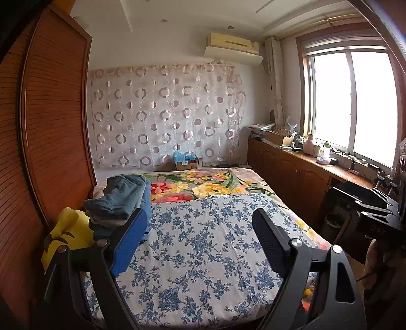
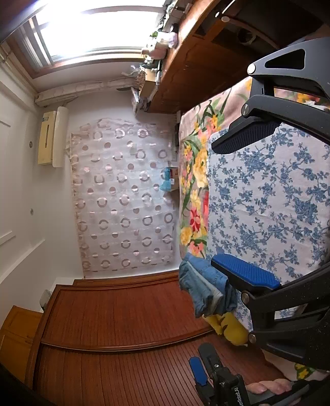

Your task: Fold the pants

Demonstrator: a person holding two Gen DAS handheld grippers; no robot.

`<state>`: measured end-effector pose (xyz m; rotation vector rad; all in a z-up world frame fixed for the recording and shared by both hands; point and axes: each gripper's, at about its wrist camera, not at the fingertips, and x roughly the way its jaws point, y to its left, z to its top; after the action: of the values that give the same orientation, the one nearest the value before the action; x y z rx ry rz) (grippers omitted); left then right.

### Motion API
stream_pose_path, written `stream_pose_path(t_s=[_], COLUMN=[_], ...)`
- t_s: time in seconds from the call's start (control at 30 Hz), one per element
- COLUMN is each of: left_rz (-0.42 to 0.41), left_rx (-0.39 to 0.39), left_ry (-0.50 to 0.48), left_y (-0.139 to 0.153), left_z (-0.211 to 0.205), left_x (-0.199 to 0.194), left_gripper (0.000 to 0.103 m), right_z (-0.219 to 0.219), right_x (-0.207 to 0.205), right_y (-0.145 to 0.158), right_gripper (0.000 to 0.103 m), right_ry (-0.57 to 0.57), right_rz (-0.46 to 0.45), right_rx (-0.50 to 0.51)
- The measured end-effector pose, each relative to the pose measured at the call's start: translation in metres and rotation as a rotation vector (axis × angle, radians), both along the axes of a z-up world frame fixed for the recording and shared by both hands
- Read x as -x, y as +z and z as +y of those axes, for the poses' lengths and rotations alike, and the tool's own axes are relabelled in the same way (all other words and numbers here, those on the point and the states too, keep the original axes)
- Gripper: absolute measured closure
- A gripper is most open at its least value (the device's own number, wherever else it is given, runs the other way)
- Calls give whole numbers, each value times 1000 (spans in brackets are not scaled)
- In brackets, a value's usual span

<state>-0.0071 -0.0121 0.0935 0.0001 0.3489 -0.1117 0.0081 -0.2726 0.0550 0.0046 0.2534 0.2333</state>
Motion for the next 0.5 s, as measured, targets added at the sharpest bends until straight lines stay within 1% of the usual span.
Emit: stream_pose_path(t_s=[0.5], left_rz=[13], left_rx=[4], left_ry=[10], left_y=[-4], left_z=[4], left_x=[0], left_gripper=[18], right_z=[-3], right_x=[-7], right_y=[-4], right_gripper=[20], right_ry=[1], right_rz=[18], right_rx=[3])
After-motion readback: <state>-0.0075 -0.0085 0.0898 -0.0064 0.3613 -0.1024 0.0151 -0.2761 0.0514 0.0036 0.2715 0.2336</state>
